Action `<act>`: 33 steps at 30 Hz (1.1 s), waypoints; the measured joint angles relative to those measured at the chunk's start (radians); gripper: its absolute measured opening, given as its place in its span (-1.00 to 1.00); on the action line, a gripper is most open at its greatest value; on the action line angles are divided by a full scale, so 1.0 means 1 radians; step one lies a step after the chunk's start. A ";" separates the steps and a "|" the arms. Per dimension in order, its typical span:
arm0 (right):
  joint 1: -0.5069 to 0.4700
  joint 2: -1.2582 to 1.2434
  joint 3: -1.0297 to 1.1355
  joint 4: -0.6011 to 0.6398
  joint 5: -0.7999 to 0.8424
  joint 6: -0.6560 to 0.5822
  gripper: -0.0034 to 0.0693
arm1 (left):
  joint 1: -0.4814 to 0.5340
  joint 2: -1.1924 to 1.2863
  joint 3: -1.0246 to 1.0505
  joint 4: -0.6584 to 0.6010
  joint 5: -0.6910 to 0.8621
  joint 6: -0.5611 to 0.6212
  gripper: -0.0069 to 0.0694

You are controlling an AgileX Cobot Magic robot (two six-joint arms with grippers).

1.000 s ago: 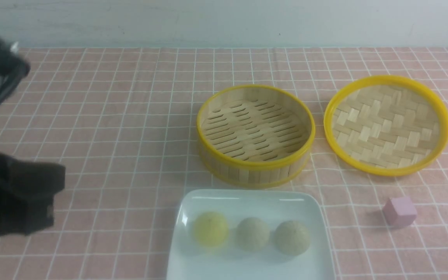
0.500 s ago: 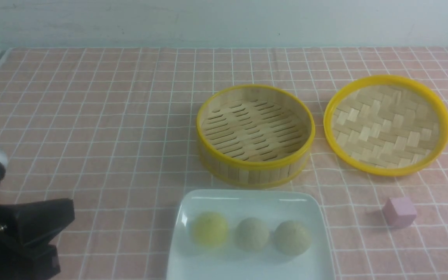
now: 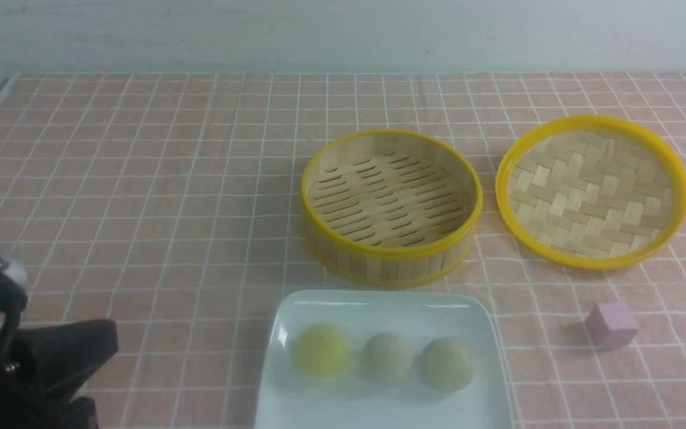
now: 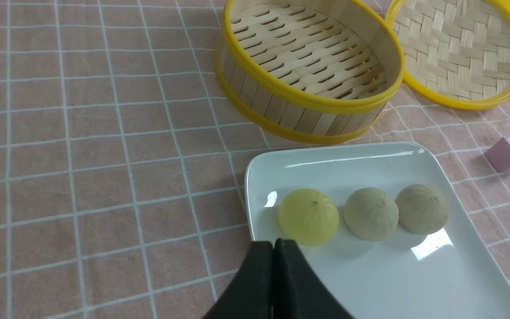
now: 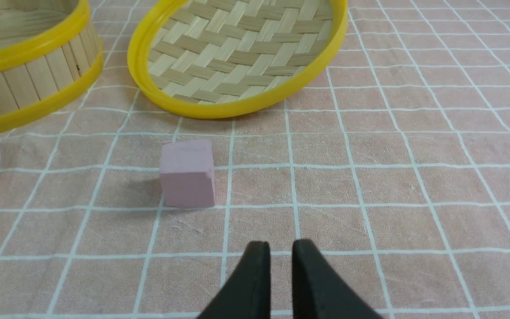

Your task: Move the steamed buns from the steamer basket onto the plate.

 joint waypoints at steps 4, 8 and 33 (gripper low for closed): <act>0.000 0.000 0.000 0.000 0.000 0.000 -0.62 | 0.073 -0.093 0.128 -0.077 -0.144 0.116 -0.77; 0.000 0.000 0.000 0.000 0.000 0.000 -0.61 | 0.240 -0.233 0.276 -0.175 -0.215 0.227 -0.76; 0.000 0.000 0.000 -0.001 0.000 0.000 -0.54 | 0.629 -0.519 0.520 -0.062 -0.142 0.249 -0.70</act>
